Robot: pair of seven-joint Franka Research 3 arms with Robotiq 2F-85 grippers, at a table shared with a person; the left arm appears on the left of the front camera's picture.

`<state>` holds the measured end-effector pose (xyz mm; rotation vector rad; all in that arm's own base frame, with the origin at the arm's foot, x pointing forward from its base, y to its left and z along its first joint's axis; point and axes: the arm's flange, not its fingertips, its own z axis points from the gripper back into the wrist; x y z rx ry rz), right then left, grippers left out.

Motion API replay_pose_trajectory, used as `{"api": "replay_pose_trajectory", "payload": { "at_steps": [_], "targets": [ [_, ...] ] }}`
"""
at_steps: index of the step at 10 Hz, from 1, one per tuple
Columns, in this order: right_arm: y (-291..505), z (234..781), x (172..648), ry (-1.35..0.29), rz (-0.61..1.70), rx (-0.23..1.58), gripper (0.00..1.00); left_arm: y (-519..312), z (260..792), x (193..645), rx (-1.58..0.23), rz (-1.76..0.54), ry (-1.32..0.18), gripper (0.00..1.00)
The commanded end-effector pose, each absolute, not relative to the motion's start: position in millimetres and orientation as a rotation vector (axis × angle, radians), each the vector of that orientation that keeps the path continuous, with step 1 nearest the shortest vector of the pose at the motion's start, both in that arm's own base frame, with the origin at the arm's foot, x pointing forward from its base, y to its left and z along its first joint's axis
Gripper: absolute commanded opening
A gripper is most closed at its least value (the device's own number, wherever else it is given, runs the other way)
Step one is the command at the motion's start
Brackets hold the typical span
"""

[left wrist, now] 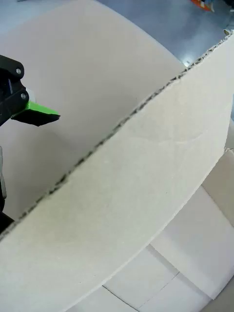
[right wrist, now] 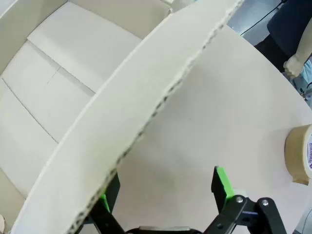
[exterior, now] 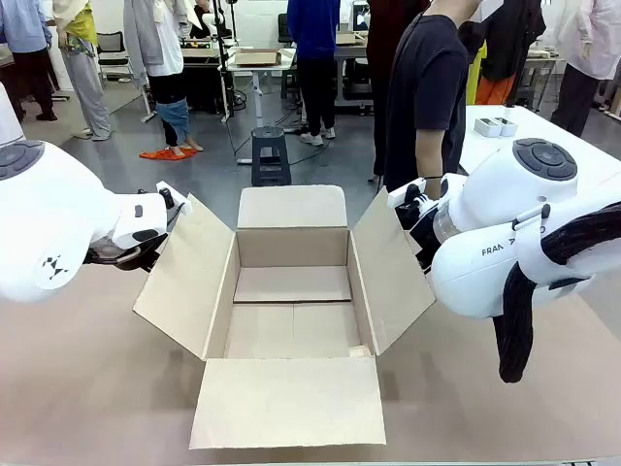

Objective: Wrap the clocks to prevent damage.
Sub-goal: Open the side flaps of the Package Box.

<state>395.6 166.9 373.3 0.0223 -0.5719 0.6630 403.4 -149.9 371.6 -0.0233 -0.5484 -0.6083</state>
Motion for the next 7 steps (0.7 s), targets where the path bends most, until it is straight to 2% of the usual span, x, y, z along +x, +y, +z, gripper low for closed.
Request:
{"api": "replay_pose_trajectory", "payload": {
  "at_steps": [1,7],
  "targets": [
    [167.1,373.4,395.5,-0.573,0.663,0.022,1.0,-150.0,371.6,403.4,-0.023,-0.608,-0.549,1.0],
    [167.1,373.4,395.5,-0.573,0.663,0.022,1.0,-150.0,371.6,403.4,-0.023,-0.608,-0.549,1.0]
  ]
}}
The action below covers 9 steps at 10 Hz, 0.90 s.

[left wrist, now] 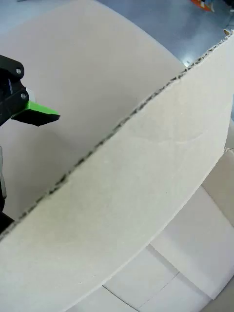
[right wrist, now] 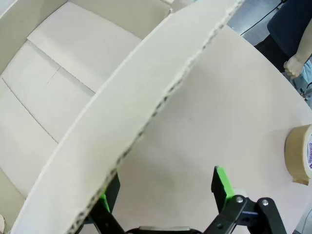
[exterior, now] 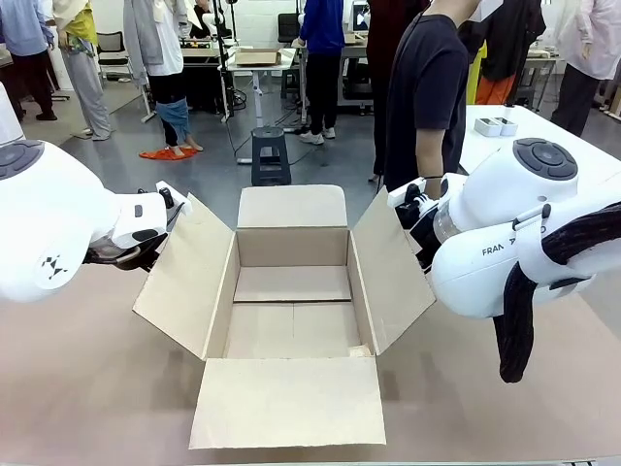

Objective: Wrap the clocks to prevent damage.
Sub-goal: Open the side flaps of the Package Box.

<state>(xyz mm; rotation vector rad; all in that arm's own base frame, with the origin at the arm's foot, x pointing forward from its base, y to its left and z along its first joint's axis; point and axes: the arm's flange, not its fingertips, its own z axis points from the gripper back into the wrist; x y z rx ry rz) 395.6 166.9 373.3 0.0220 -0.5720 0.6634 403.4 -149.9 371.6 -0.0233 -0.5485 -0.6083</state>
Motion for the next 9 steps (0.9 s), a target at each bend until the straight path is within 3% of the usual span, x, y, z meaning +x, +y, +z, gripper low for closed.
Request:
{"api": "replay_pose_trajectory", "payload": {
  "at_steps": [1,8,9],
  "targets": [
    [167,373,396,-0.573,0.663,0.022,1.0,-150,372,403,-0.023,-0.608,-0.549,1.0],
    [167,373,396,-0.572,0.663,0.022,1.0,-150,372,403,-0.023,-0.608,-0.549,1.0],
    [162,401,390,-0.588,0.66,0.014,1.0,-150,372,403,-0.023,-0.608,-0.548,1.0]
  ]
}}
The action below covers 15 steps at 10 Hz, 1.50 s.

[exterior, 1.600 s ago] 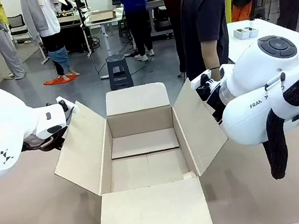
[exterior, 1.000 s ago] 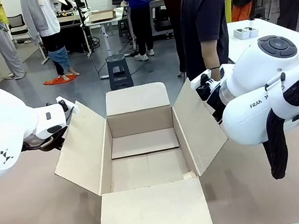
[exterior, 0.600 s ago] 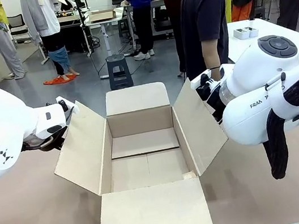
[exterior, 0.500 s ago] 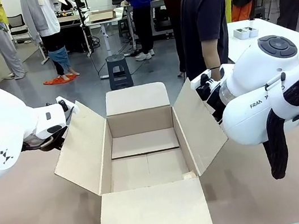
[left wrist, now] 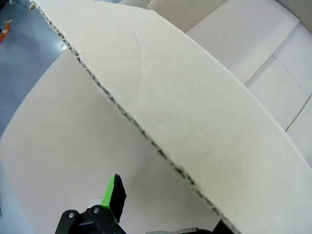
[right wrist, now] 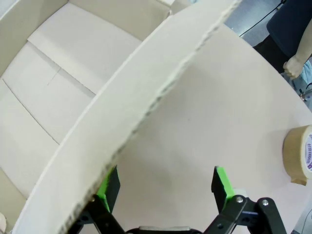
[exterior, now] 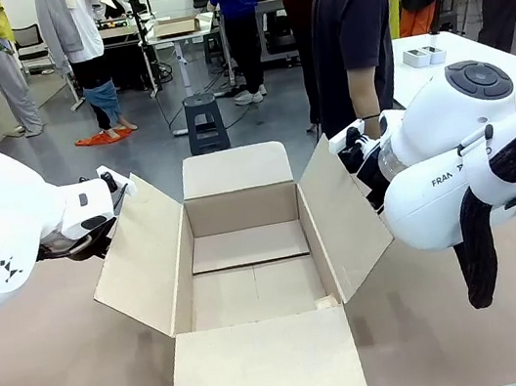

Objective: Wrap the clocks to prevent damage.
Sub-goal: Open the side flaps of the Package Box.

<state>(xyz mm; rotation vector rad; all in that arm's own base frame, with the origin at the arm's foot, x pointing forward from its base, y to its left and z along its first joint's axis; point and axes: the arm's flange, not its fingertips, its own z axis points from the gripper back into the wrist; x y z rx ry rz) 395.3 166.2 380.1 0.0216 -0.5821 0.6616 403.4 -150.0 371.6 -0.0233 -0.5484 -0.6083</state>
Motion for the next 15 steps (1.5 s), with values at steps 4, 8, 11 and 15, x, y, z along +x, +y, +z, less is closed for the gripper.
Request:
{"api": "replay_pose_trajectory", "payload": {
  "at_steps": [4,8,11,15],
  "targets": [
    [132,539,348,-0.657,0.606,0.014,1.0,-133,521,393,0.105,-0.744,-0.573,1.0],
    [143,645,295,-0.718,0.605,-0.076,1.0,-144,594,358,0.194,-0.789,-0.614,1.0],
    [125,621,310,-0.719,0.609,-0.002,1.0,-144,600,364,0.159,-0.793,-0.61,1.0],
    [126,622,308,-0.7,0.6,-0.012,1.0,-144,599,363,0.18,-0.793,-0.606,1.0]
  ]
}}
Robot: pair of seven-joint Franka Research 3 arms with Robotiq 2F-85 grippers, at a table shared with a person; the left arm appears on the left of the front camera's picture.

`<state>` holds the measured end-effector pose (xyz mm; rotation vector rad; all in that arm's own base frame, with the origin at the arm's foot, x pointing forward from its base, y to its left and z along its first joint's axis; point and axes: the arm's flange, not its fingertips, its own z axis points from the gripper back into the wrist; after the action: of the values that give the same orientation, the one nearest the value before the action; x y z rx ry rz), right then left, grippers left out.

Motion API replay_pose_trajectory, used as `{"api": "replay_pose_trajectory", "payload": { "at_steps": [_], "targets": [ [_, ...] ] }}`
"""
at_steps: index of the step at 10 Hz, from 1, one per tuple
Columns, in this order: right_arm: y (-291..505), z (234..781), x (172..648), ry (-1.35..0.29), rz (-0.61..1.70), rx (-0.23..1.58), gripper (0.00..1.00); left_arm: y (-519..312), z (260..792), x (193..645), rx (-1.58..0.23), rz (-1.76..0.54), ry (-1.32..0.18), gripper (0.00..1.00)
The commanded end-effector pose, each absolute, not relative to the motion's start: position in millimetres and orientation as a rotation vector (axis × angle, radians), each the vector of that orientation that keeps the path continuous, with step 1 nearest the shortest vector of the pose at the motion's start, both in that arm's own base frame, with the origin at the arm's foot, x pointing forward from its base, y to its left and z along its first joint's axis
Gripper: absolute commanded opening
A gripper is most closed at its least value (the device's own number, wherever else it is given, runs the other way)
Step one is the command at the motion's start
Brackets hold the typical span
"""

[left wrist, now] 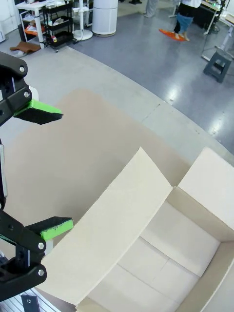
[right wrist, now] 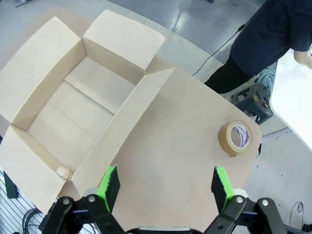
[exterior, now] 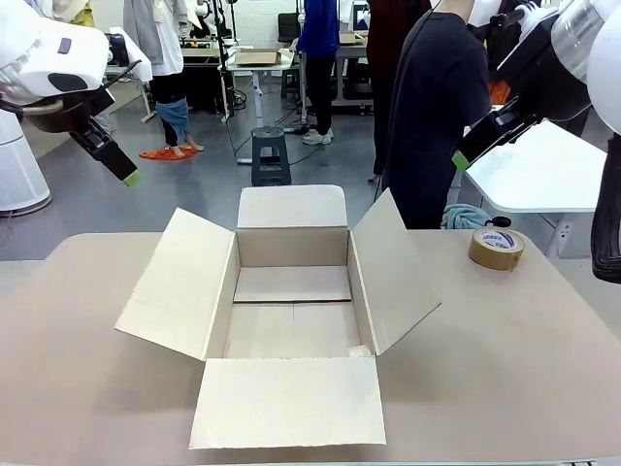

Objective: Wrap the clocks to prevent damage.
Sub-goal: Open the side flaps of the Package Box.

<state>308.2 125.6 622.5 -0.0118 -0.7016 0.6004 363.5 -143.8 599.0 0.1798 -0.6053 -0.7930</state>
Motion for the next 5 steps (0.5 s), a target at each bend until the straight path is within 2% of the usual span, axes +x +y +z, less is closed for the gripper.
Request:
{"api": "replay_pose_trajectory", "payload": {
  "at_steps": [1,3,5],
  "targets": [
    [106,623,315,-0.745,0.627,0.215,1.0,-130,616,371,-0.038,-0.84,-0.606,1.0],
    [68,625,323,-0.838,0.674,0.521,1.0,-103,638,389,-0.288,-0.868,-0.636,1.0],
    [35,629,321,-0.922,0.667,0.666,1.0,-76,646,399,-0.5,-0.954,-0.643,1.0]
  ]
}}
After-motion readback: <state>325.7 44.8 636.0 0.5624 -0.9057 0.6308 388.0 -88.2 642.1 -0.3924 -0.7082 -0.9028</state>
